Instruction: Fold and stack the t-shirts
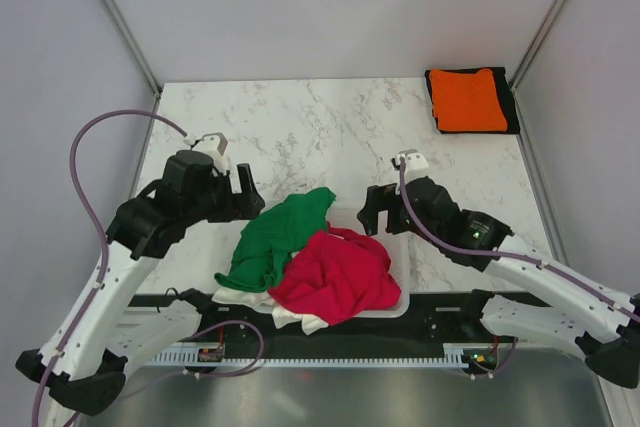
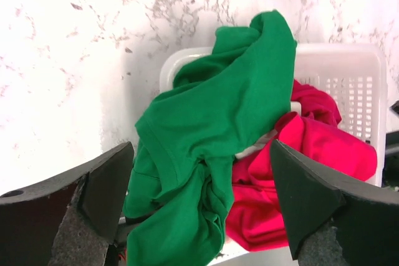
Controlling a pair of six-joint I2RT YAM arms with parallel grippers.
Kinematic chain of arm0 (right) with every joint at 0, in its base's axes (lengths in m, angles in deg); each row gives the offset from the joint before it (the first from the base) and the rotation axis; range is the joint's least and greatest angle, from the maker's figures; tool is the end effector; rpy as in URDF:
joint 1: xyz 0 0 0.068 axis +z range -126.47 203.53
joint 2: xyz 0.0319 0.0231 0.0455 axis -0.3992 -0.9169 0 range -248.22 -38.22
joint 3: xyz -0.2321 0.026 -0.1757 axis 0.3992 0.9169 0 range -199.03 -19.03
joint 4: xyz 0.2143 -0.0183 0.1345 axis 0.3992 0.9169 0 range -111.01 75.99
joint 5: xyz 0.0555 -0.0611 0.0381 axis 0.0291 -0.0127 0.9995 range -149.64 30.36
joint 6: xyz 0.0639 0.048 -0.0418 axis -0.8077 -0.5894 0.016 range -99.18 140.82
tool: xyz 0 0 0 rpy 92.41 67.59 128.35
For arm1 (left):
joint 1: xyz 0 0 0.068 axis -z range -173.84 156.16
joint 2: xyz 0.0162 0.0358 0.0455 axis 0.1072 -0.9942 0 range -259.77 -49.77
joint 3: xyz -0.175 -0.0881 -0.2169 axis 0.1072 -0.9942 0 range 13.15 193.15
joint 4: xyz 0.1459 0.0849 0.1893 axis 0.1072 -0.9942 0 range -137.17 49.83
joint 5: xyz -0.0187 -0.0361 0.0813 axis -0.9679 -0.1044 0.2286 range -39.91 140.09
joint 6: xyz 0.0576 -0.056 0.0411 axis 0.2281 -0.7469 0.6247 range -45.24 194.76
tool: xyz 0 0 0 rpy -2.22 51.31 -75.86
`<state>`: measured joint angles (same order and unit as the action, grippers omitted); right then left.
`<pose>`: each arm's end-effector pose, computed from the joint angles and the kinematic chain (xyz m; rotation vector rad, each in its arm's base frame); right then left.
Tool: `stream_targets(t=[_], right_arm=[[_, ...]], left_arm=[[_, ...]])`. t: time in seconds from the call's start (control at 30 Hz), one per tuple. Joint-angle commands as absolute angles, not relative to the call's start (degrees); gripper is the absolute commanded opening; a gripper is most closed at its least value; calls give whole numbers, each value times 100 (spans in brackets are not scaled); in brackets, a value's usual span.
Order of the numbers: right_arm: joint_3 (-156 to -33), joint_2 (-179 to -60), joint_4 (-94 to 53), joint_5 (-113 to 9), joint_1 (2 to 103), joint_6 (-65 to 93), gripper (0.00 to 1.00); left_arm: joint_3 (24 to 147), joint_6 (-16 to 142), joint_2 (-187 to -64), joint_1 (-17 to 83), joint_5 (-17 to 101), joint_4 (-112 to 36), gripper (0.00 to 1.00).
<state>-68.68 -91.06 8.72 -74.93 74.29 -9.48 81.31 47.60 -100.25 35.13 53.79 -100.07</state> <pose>0.1528 0.1535 0.3042 -0.2291 2.1602 0.5447 0.1431 -0.0734 0.3578 0.0037 2.3437 -0.4214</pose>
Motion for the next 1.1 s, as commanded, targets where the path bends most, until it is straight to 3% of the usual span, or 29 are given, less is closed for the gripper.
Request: stream_targets(t=[0.0,0.17,0.47,0.87,1.07], right_arm=[[-7176,-9524,361,-6968,7433,-1003,98],[-7912,-10509,298,-6447,7818,-941,98],[-8792,-12372,272,-6526,8461,-1126,98],[-9513,-13524,166,-6720,8602,-1161,98],[-10102,-13885,193,-6720,8602,-907,91]], left_arm=[[8039,4830,-9653,3507,6000,-9617,97],[7093,4919,-8505,3507,5914,-8984,100],[6335,4822,-7886,3507,6414,-8676,100],[5762,4856,-7112,3507,6670,-8297,99],[5727,4874,-7156,3507,6635,-8262,98]])
